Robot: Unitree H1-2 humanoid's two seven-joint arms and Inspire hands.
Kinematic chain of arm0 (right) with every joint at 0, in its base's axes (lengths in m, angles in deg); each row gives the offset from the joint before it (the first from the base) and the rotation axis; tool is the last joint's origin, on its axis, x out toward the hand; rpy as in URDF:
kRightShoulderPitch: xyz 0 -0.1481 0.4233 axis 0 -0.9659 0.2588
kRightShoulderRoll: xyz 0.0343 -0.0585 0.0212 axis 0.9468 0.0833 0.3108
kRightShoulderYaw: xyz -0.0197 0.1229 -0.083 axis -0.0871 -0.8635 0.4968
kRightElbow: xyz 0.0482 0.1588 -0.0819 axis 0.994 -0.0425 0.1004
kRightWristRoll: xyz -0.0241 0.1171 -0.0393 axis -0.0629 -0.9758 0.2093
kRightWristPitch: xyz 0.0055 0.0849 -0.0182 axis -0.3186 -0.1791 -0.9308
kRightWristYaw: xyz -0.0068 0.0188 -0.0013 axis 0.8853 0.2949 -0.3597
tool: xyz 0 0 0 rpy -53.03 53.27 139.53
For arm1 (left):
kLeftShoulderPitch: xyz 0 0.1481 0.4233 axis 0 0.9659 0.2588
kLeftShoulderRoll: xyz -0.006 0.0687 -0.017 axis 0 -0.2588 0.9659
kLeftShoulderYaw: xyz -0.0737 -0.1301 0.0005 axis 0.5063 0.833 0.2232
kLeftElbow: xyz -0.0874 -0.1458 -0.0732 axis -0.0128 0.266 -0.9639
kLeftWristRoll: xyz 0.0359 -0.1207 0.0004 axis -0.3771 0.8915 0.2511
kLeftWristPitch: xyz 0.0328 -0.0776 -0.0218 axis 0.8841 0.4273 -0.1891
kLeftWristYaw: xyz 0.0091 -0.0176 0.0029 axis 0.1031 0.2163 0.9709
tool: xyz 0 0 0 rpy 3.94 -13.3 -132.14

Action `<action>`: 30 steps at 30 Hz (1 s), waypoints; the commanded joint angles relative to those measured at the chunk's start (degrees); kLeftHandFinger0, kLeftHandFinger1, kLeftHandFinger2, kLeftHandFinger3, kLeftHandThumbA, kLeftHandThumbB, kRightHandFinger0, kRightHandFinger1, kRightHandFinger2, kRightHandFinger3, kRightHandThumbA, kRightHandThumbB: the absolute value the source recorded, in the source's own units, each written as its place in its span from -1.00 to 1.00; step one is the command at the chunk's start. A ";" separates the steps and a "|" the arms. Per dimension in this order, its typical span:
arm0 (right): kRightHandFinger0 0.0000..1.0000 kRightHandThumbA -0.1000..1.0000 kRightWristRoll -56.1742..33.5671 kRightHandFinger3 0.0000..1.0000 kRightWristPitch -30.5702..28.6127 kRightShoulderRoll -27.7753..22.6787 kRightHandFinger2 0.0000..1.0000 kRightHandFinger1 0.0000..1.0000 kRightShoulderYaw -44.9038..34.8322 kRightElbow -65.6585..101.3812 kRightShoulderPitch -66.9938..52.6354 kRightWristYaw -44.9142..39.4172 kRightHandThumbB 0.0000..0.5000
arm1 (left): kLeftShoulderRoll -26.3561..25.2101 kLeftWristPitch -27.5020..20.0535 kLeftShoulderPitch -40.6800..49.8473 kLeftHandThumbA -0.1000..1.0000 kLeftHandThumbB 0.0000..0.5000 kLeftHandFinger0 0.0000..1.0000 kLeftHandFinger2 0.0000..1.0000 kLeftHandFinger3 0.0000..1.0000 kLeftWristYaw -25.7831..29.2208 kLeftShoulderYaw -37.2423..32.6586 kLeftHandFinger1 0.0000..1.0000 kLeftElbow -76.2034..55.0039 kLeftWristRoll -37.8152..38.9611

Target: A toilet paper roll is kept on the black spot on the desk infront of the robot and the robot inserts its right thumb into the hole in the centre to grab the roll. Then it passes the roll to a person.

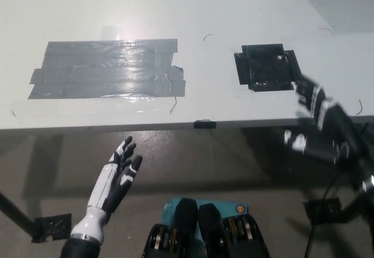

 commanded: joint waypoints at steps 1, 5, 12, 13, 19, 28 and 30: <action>1.00 0.65 -6.72 1.00 -7.04 2.16 1.00 1.00 1.00 8.02 -5.34 -3.81 0.27 | 0.30 -2.52 1.93 0.75 -0.58 1.00 1.00 1.00 -0.18 -0.81 1.00 -2.67 0.39; 1.00 0.64 -2.89 1.00 -11.71 2.75 1.00 1.00 1.84 -0.15 -7.03 -4.02 0.18 | 0.45 -2.54 2.90 0.75 -0.57 1.00 1.00 1.00 -0.12 -1.08 1.00 -2.76 0.57; 1.00 0.60 3.31 1.00 -16.01 1.49 1.00 1.00 3.66 -12.84 -8.23 -2.71 0.30 | 0.15 -2.86 4.02 0.73 -0.52 1.00 1.00 1.00 -0.42 -1.33 1.00 -2.59 1.04; 1.00 0.59 4.70 1.00 -17.82 1.28 1.00 1.00 3.94 -16.08 -8.24 -2.16 0.29 | 0.17 -2.77 3.97 0.71 -0.52 1.00 1.00 1.00 -0.64 -1.42 1.00 -2.48 1.31; 1.00 0.55 6.93 1.00 -20.10 0.90 1.00 1.00 5.53 -21.59 -9.89 -2.41 0.33 | 0.28 -2.99 4.68 0.68 -0.51 1.00 1.00 1.00 -0.39 -1.69 1.00 -2.39 1.32; 1.00 0.58 7.54 1.00 -21.23 0.97 1.00 1.00 5.81 -22.65 -9.95 -2.33 0.33 | 0.02 -2.91 4.73 0.68 -0.50 1.00 1.00 1.00 -0.39 -1.90 1.00 -2.37 0.93; 1.00 0.58 7.99 1.00 -21.43 0.95 1.00 1.00 5.95 -22.59 -10.29 -2.29 0.33 | 0.14 -3.17 5.85 0.68 -0.47 1.00 1.00 1.00 -0.02 -1.88 1.00 -2.77 0.70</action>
